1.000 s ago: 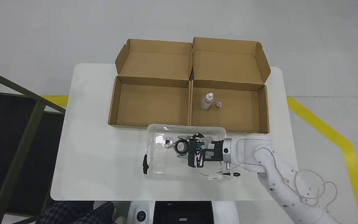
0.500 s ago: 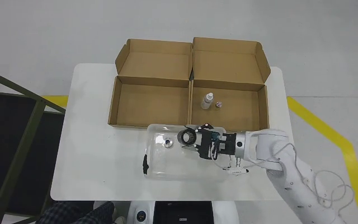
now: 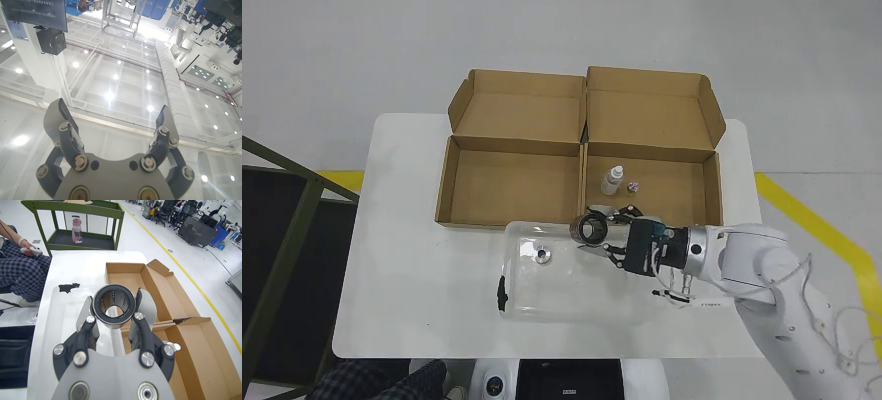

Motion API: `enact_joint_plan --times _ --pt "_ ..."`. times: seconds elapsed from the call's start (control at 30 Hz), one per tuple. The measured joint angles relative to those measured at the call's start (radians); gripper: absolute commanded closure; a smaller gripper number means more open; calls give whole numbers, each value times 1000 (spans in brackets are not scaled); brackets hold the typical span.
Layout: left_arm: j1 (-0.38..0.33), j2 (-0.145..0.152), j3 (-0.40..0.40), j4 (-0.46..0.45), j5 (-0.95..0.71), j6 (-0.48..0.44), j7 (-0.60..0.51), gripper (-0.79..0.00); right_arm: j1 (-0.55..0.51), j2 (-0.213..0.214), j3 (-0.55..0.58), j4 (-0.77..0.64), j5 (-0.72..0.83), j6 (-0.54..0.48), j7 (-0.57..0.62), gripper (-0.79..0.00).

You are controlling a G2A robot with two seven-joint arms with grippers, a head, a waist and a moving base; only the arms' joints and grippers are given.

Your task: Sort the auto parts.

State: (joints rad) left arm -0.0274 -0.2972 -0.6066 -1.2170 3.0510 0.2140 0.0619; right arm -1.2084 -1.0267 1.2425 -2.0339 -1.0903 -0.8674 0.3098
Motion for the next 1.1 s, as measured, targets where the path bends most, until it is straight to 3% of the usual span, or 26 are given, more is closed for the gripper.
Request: enact_joint_plan --times 0.73,1.1 --pt "0 0 0 0 0 0 0 -785 -7 10 36 -30 35 -2 -47 0" --pt "0 0 0 0 0 0 0 -785 86 -9 -92 40 -34 25 -59 0"
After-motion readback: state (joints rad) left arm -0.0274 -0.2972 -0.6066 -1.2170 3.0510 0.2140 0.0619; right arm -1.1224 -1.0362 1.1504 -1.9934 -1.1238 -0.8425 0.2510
